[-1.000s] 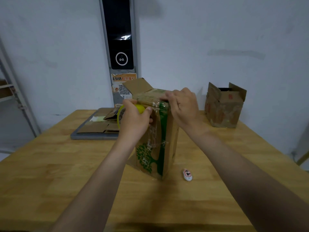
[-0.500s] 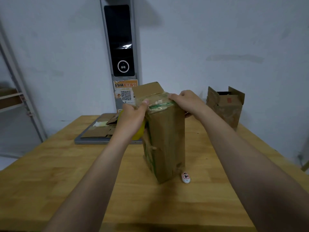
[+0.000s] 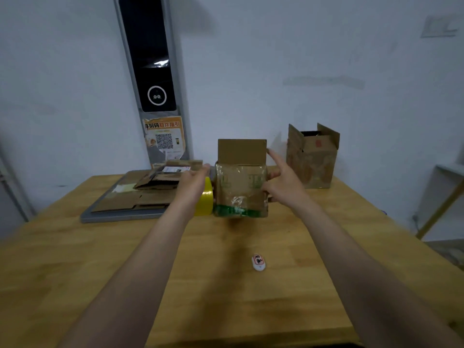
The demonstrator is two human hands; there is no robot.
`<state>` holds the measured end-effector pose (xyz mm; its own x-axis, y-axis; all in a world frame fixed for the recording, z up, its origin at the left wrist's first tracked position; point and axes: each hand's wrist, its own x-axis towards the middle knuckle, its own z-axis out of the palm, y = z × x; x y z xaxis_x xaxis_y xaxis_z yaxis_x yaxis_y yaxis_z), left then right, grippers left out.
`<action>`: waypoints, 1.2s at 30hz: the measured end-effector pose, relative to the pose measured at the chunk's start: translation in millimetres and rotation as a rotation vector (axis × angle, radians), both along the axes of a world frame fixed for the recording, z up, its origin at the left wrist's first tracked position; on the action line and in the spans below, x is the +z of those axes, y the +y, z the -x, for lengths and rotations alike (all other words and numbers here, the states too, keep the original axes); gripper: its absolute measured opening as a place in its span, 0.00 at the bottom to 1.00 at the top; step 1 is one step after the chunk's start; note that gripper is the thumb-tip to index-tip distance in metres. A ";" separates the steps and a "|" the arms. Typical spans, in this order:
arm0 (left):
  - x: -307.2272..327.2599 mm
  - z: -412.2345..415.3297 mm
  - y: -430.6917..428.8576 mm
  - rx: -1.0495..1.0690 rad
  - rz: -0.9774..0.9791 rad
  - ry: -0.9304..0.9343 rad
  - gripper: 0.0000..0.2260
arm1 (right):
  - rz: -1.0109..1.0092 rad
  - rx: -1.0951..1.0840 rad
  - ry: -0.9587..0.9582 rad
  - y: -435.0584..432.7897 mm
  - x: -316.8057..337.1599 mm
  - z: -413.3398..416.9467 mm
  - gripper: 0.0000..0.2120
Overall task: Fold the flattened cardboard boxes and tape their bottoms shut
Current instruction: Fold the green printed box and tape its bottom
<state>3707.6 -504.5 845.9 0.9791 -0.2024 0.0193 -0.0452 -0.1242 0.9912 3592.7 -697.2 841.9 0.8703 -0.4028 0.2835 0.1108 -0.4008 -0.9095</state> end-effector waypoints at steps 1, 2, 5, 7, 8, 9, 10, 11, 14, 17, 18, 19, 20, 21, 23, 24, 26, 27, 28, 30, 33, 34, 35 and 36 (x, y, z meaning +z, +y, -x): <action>-3.9 -1.8 -3.8 0.000 -0.020 -0.006 0.24 | -0.001 -0.004 -0.007 -1.5 -3.7 -3.0 0.36; -6.1 -4.1 -6.6 -0.013 -0.033 0.001 0.23 | -0.019 -0.011 -0.010 -3.4 -6.0 -5.9 0.29; -13.5 -18.3 -13.3 -0.075 -0.041 0.085 0.35 | -0.244 -0.025 0.076 -8.1 -8.8 -14.0 0.17; -20.6 -28.1 -15.7 -0.075 -0.037 0.103 0.37 | -0.329 -0.029 0.161 -14.3 -14.1 -20.3 0.12; -24.8 -31.8 -16.3 -0.078 -0.059 0.110 0.37 | -0.345 -0.026 0.194 -18.1 -17.8 -24.8 0.17; -28.6 -35.0 -16.5 -0.088 -0.086 0.120 0.38 | -0.352 -0.015 0.215 -21.2 -21.6 -29.1 0.22; -32.0 -37.8 -16.2 -0.105 -0.095 0.137 0.39 | -0.335 0.000 0.229 -23.8 -25.3 -33.4 0.23; -36.0 -41.8 -16.1 -0.127 -0.085 0.161 0.42 | -0.309 0.018 0.241 -25.4 -28.8 -36.9 0.20; -41.9 -45.4 -14.3 -0.222 -0.144 0.211 0.49 | -0.235 0.050 0.284 -33.2 -42.9 -48.0 0.14; -54.8 -51.0 -21.3 -0.217 -0.301 0.112 0.43 | -0.224 0.023 0.313 -33.0 -55.3 -60.8 0.28; -59.9 -53.0 -25.0 -0.187 -0.338 0.075 0.41 | -0.203 0.005 0.326 -30.8 -58.5 -64.9 0.33; -64.9 -55.6 -28.8 -0.150 -0.366 0.038 0.39 | -0.155 -0.016 0.338 -27.6 -62.5 -69.6 0.35; -68.4 -56.6 -31.7 -0.110 -0.381 0.005 0.38 | -0.091 -0.046 0.335 -25.3 -67.4 -75.1 0.37; -71.1 -57.9 -34.0 -0.077 -0.383 -0.021 0.36 | -0.020 -0.080 0.320 -22.6 -71.8 -79.6 0.37; -77.0 -62.3 -34.8 -0.029 -0.373 -0.079 0.31 | 0.086 -0.125 0.277 -19.6 -80.1 -86.7 0.32; -79.7 -64.8 -33.7 -0.007 -0.372 -0.116 0.29 | 0.103 -0.121 0.261 -19.7 -82.7 -89.9 0.28; -85.0 -69.6 -30.1 0.025 -0.364 -0.172 0.22 | 0.100 -0.106 0.254 -21.1 -84.4 -92.0 0.18; -88.2 -71.8 -28.4 0.032 -0.346 -0.183 0.20 | 0.109 -0.126 0.251 -23.2 -84.8 -92.0 0.14; -91.6 -73.4 -26.5 0.035 -0.317 -0.179 0.18 | 0.116 -0.160 0.230 -26.5 -86.7 -93.0 0.12; -98.6 -75.1 -23.0 0.035 -0.240 -0.136 0.17 | 0.092 -0.224 0.176 -29.8 -89.3 -91.2 0.10; -104.3 -73.2 -18.6 0.028 -0.215 -0.132 0.15 | 0.177 -0.220 0.106 -27.2 -90.1 -83.6 0.32; -103.4 -71.3 -17.3 0.028 -0.233 -0.151 0.15 | 0.242 -0.199 0.105 -25.7 -90.5 -81.6 0.34; -101.9 -68.9 -16.2 0.028 -0.251 -0.172 0.15 | 0.307 -0.181 0.129 -23.7 -88.8 -79.2 0.33; -100.6 -66.4 -15.2 0.025 -0.262 -0.190 0.15 | 0.364 -0.166 0.145 -24.1 -89.5 -78.9 0.30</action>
<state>3774.0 -519.6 745.4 0.9677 -0.2006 0.1527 -0.2202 -0.3773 0.8995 3671.6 -721.3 752.3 0.8434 -0.4369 0.3128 -0.1004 -0.7001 -0.7070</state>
